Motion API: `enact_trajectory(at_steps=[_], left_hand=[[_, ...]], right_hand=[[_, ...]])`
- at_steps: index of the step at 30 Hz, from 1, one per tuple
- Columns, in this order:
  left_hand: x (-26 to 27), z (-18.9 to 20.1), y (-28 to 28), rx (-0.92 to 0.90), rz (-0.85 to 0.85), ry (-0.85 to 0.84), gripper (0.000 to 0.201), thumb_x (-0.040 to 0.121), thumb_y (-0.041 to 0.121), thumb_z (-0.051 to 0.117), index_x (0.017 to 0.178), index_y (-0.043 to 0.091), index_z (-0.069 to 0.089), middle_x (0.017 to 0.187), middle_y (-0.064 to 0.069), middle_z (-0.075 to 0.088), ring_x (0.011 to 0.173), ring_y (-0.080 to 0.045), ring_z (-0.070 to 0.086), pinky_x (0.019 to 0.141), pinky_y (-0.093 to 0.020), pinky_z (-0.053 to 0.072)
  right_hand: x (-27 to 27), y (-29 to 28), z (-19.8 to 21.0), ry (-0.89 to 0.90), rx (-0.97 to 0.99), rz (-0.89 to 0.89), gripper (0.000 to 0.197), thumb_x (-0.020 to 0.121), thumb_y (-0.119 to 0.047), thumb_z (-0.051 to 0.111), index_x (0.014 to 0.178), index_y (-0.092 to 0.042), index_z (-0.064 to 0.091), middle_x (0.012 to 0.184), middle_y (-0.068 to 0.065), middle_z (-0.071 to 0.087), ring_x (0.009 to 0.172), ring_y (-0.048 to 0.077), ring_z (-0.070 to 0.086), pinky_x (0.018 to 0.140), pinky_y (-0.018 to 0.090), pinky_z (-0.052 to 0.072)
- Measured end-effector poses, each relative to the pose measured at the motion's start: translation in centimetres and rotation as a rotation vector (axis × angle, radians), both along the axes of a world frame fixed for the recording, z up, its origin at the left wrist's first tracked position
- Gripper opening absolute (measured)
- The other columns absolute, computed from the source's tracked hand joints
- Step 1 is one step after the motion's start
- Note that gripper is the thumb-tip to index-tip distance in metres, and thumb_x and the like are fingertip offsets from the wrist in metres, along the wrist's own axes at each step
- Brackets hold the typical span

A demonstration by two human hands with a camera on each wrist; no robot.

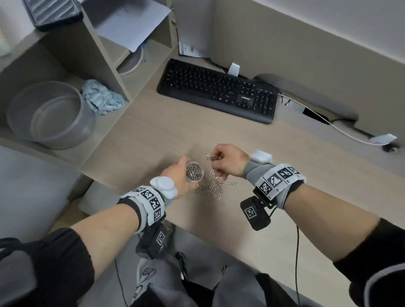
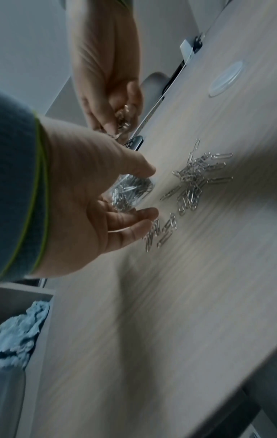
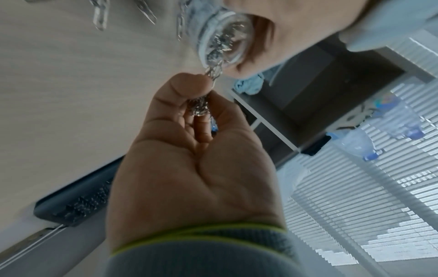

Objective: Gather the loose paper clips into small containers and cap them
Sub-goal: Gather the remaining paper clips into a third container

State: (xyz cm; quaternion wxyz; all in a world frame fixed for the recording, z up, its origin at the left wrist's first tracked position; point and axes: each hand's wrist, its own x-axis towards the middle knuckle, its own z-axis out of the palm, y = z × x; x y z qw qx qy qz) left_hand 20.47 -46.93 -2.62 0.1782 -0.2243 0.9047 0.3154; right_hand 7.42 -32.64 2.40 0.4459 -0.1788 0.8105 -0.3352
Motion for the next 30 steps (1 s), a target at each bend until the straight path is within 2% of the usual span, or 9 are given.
enact_trajectory(at_steps=[3, 6, 8, 10, 15, 18, 23, 26, 30], left_hand=[[-1.2, 0.8, 1.2, -0.014, -0.044, 0.014, 0.075, 0.071, 0.048, 0.075, 0.132, 0.024, 0.040, 0.120, 0.000, 0.064, 0.102, -0.026, 0.063, 0.082, -0.034, 0.051], [-2.1, 1.5, 2.5, 0.000, -0.052, 0.050, 0.075, 0.071, 0.048, 0.075, 0.133, 0.022, 0.042, 0.118, 0.001, 0.064, 0.102, -0.025, 0.063, 0.078, -0.030, 0.050], [-2.4, 2.0, 3.5, 0.017, -0.054, 0.073, 0.069, 0.072, 0.043, 0.076, 0.130, 0.022, 0.044, 0.112, 0.002, 0.065, 0.096, -0.024, 0.063, 0.072, -0.028, 0.046], [-2.6, 2.4, 4.1, 0.017, -0.056, 0.063, 0.063, 0.072, 0.038, 0.075, 0.125, 0.021, 0.045, 0.101, 0.002, 0.063, 0.083, -0.023, 0.058, 0.065, -0.028, 0.041], [-2.7, 2.8, 4.8, 0.034, -0.062, 0.035, 0.062, 0.069, 0.042, 0.075, 0.119, 0.022, 0.044, 0.093, 0.002, 0.063, 0.079, -0.025, 0.062, 0.067, -0.034, 0.051], [-2.5, 2.8, 5.0, 0.025, -0.045, 0.033, 0.061, 0.070, 0.043, 0.076, 0.116, 0.021, 0.042, 0.089, 0.003, 0.060, 0.076, -0.025, 0.059, 0.063, -0.031, 0.044], [-2.0, 2.8, 4.9, 0.063, -0.008, 0.055, 0.054, 0.072, 0.042, 0.076, 0.104, 0.024, 0.037, 0.090, 0.005, 0.058, 0.078, -0.025, 0.058, 0.063, -0.032, 0.045], [-1.6, 2.9, 4.8, 0.100, 0.036, 0.082, 0.058, 0.071, 0.041, 0.078, 0.111, 0.019, 0.042, 0.094, 0.004, 0.062, 0.086, -0.025, 0.062, 0.070, -0.034, 0.050], [-1.3, 3.2, 4.3, 0.125, 0.076, 0.114, 0.066, 0.072, 0.041, 0.078, 0.122, 0.018, 0.041, 0.101, -0.001, 0.065, 0.089, -0.026, 0.062, 0.075, -0.033, 0.052]], right_hand=[[-0.3, 0.5, 1.8, 0.006, -0.065, -0.020, 0.015, 0.087, 0.007, 0.056, 0.095, -0.005, 0.051, 0.068, 0.012, 0.055, 0.050, 0.023, 0.057, 0.039, 0.027, 0.050], [-0.2, 0.9, 2.6, 0.059, -0.081, -0.022, 0.019, 0.086, 0.005, 0.059, 0.085, -0.013, 0.051, 0.069, 0.011, 0.055, 0.054, 0.028, 0.058, 0.042, 0.030, 0.051], [0.1, 1.4, 2.7, 0.153, -0.035, 0.021, 0.022, 0.083, 0.002, 0.060, 0.081, -0.019, 0.052, 0.068, 0.007, 0.058, 0.054, 0.027, 0.060, 0.047, 0.032, 0.051], [0.4, 1.7, 2.7, 0.273, 0.030, 0.105, 0.015, 0.082, -0.004, 0.061, 0.086, -0.018, 0.060, 0.070, 0.000, 0.060, 0.058, 0.022, 0.061, 0.051, 0.026, 0.048], [0.7, 2.3, 3.0, 0.359, 0.047, 0.205, 0.020, 0.084, -0.008, 0.060, 0.100, -0.014, 0.071, 0.087, 0.001, 0.067, 0.080, 0.017, 0.058, 0.077, 0.028, 0.050], [0.9, 2.2, 3.2, 0.361, 0.007, 0.190, 0.023, 0.084, -0.005, 0.056, 0.098, -0.013, 0.072, 0.088, 0.004, 0.071, 0.085, 0.022, 0.065, 0.084, 0.034, 0.053], [1.3, 1.8, 3.3, 0.282, -0.107, 0.121, 0.025, 0.083, 0.001, 0.050, 0.090, -0.012, 0.070, 0.079, 0.009, 0.073, 0.074, 0.028, 0.071, 0.077, 0.040, 0.059], [1.2, 1.7, 3.2, 0.313, -0.125, 0.116, 0.022, 0.084, 0.000, 0.052, 0.091, -0.010, 0.071, 0.077, 0.002, 0.069, 0.067, 0.022, 0.065, 0.072, 0.036, 0.058], [0.1, 1.7, 2.5, 0.392, -0.110, 0.023, 0.017, 0.087, -0.006, 0.056, 0.095, -0.013, 0.069, 0.074, -0.006, 0.061, 0.070, 0.017, 0.055, 0.070, 0.028, 0.050]])
